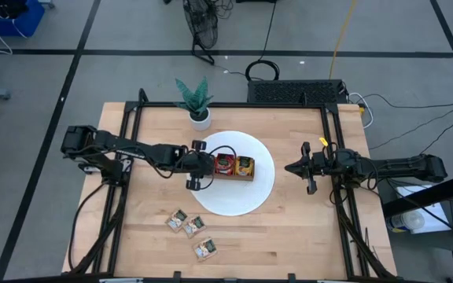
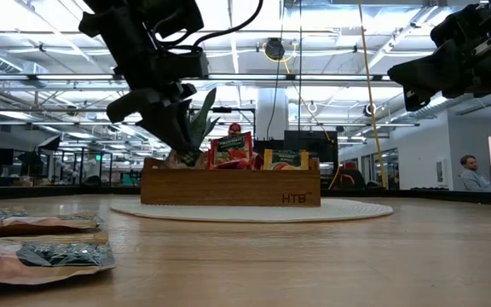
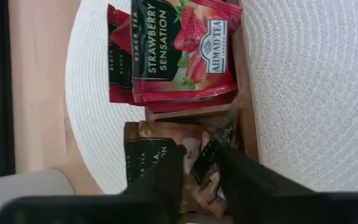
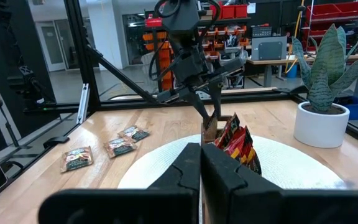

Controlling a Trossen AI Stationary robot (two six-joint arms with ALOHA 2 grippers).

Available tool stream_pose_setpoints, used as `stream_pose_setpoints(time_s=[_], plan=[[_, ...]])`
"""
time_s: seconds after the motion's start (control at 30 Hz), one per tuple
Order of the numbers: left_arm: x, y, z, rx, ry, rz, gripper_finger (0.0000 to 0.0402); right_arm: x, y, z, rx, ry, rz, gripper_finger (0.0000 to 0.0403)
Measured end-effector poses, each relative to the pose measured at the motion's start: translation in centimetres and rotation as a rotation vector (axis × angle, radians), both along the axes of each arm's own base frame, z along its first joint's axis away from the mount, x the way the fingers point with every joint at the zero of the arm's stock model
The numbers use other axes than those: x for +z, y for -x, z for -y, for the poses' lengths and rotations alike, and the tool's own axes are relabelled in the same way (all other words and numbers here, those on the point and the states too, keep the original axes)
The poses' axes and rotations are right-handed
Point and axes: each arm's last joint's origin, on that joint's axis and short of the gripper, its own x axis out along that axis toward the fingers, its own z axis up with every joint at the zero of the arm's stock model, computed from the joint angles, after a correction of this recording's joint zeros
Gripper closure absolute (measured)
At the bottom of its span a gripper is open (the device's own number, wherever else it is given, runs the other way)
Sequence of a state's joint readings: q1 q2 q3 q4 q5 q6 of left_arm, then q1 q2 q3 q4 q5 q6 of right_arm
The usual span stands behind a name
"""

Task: Pick & Place Tea
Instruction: Put the brown tea bag into the left section of the wooden organizer

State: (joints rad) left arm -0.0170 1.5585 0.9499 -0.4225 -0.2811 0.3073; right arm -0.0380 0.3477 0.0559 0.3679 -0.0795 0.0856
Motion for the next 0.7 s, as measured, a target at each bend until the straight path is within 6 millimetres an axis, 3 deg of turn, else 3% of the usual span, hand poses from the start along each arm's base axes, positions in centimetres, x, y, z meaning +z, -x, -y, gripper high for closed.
stream_pose_setpoints(time_s=[0.17, 0.7], plan=[[-0.01, 0.00, 0.02, 0.012, 0.017, 0.005, 0.0388, 0.00, 0.00, 0.00, 0.000, 0.000, 0.000, 0.0398], [0.32, 0.11, 0.88, 0.183, 0.029, 0.078, 0.0399, 0.00, 0.00, 0.00, 0.000, 0.000, 0.000, 0.0398]])
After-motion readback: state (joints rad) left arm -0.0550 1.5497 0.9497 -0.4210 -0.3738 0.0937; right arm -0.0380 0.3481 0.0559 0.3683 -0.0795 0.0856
